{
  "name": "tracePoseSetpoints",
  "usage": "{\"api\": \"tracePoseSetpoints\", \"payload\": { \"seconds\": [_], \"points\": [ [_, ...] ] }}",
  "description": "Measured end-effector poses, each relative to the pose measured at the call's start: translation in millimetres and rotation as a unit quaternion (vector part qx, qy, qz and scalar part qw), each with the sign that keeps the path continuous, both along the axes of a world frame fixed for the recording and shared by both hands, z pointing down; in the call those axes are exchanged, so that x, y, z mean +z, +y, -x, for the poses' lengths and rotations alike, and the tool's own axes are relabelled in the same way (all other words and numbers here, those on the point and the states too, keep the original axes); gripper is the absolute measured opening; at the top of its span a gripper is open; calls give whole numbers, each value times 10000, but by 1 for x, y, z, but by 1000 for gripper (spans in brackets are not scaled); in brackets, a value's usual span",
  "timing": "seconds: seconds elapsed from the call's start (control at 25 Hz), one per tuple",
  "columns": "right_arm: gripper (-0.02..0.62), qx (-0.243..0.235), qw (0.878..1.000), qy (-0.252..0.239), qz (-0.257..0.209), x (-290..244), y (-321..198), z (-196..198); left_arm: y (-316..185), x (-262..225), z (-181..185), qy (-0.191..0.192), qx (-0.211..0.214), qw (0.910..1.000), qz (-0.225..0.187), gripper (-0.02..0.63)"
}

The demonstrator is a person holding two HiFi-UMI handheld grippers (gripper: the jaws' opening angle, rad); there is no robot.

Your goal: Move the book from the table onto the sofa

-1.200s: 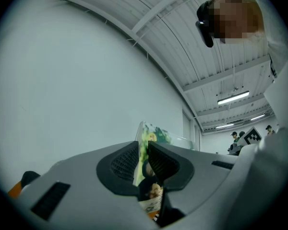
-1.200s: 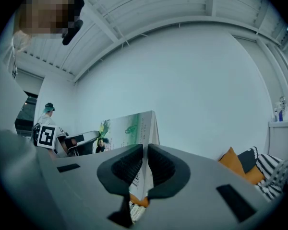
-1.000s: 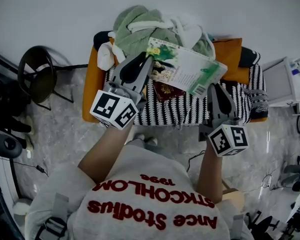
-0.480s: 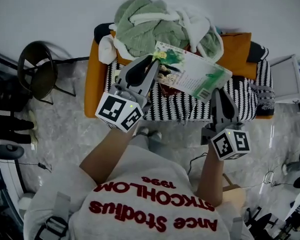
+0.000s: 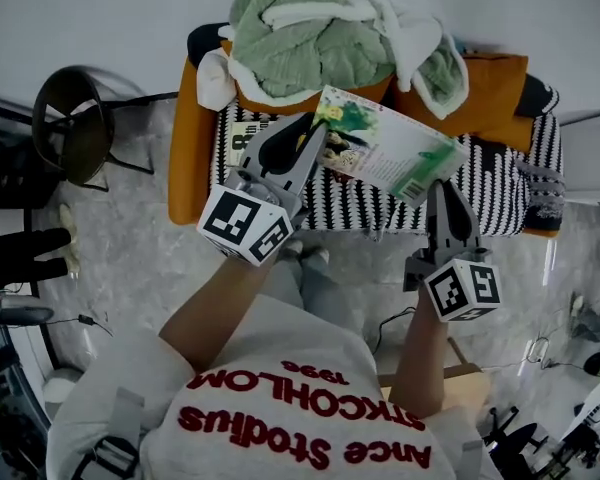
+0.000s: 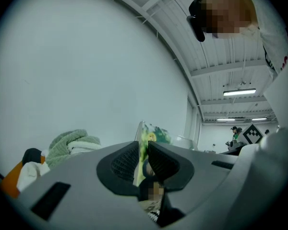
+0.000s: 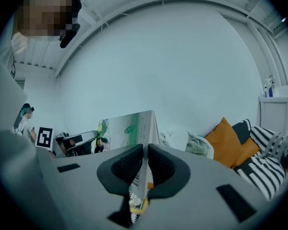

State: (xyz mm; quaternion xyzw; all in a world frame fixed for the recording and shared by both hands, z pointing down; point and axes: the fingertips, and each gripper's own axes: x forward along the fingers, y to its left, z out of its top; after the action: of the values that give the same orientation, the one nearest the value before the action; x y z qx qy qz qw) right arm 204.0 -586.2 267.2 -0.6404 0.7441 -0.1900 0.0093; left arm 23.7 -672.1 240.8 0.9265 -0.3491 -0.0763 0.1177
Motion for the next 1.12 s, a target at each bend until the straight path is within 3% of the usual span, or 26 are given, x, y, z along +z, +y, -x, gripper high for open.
{"api": "tracePoseSetpoints", "payload": {
  "seconds": [0.68,1.12],
  "points": [
    [58,200,9976,-210,622,110,-28,-38,-24,122,-34,-225,-51,9966,789,66],
    [55,162,9933,-216,1122,223,-65,-66,-54,245,-61,-577,-76,9893,1338,66]
  ]
}}
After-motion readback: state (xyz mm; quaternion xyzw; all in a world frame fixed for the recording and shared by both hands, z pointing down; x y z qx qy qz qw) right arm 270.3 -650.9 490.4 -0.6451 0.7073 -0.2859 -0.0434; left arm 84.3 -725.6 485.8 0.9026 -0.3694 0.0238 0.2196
